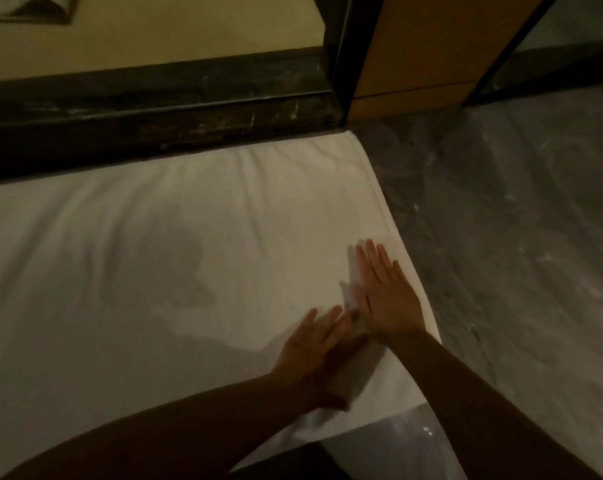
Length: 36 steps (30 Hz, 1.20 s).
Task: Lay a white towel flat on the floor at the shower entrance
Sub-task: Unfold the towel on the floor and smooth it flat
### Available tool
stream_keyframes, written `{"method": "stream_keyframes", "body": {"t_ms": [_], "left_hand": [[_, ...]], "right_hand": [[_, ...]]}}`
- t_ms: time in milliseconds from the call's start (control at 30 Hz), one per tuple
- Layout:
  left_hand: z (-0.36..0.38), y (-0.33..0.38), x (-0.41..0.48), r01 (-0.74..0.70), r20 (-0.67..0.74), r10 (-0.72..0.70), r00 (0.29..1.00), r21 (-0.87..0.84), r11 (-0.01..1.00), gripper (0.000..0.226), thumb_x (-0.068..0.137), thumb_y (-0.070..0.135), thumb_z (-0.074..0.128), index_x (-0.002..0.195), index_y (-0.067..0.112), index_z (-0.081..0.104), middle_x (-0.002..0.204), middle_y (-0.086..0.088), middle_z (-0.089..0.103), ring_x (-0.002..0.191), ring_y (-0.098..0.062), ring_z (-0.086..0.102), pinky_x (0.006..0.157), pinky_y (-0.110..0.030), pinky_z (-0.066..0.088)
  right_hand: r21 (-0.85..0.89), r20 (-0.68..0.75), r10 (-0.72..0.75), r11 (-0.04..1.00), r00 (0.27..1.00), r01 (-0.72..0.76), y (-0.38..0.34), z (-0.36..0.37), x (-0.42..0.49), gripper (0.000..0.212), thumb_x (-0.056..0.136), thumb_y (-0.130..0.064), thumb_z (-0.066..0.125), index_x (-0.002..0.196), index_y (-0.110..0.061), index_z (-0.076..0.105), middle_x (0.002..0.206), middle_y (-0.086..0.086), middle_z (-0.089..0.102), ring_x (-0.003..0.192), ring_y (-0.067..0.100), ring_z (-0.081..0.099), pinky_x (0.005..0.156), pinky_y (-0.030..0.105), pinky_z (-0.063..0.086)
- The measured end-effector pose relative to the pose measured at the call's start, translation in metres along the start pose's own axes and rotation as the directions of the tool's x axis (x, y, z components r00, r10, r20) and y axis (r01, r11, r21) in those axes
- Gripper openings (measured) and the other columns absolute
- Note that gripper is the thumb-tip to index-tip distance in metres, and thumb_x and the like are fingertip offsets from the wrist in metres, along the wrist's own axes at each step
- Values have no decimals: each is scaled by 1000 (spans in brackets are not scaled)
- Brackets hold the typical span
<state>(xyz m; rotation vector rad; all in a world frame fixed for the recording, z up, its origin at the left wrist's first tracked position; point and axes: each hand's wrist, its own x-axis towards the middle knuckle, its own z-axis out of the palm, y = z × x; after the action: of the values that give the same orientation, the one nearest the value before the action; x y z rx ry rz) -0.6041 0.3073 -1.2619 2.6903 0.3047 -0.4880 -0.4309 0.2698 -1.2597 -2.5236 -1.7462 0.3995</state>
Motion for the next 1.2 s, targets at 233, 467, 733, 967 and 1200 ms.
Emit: {"method": "stream_keyframes", "body": {"t_ms": [233, 467, 733, 967, 1200], "left_hand": [[8, 10, -6, -4, 24, 0, 1000, 179, 984, 105, 72, 75, 52, 147, 33, -8, 155, -14, -10, 141, -39, -1, 105, -64, -2], [4, 2, 11, -60, -80, 68, 994, 99, 993, 64, 88, 51, 42, 146, 37, 20, 154, -2, 26, 140, -25, 25, 109, -54, 12], [-30, -47, 64, 69, -192, -66, 979, 12, 998, 109, 68, 83, 44, 146, 28, -9, 155, -2, -17, 138, -26, -23, 101, -48, -27], [4, -30, 86, -53, -206, 50, 977, -11, 999, 113, 61, 77, 60, 147, 32, 2, 157, -5, 10, 143, -29, 8, 108, -60, 1], [-2, -27, 84, 26, -243, -25, 970, 1, 1000, 83, 75, 75, 46, 142, 30, 26, 151, -3, 33, 140, -26, 27, 112, -53, 21]], "right_hand": [[-85, 33, 15, 996, 999, -12, 17, 13, 54, 66, 95, -54, 15, 150, -24, -7, 159, 5, -8, 145, 19, -8, 116, 35, -2], [-76, -19, 0, 997, 1000, -2, 5, -4, 76, 75, 90, -56, -1, 150, -13, 7, 159, 6, 5, 145, 16, 0, 117, 32, 1], [31, 15, 17, 999, 1000, -17, -9, -30, 211, 63, 99, -47, 18, 150, -18, -5, 159, 4, -10, 145, 19, -7, 119, 37, 3], [-10, 10, -36, 999, 999, 36, 8, -19, 246, 64, 98, -50, 14, 150, -18, -6, 158, 9, -13, 144, 22, -13, 117, 37, -6], [-36, -4, -4, 999, 1000, 3, 12, -24, 251, 63, 100, -45, 15, 150, -14, -4, 158, 10, -8, 145, 22, -8, 118, 36, -3]]}}
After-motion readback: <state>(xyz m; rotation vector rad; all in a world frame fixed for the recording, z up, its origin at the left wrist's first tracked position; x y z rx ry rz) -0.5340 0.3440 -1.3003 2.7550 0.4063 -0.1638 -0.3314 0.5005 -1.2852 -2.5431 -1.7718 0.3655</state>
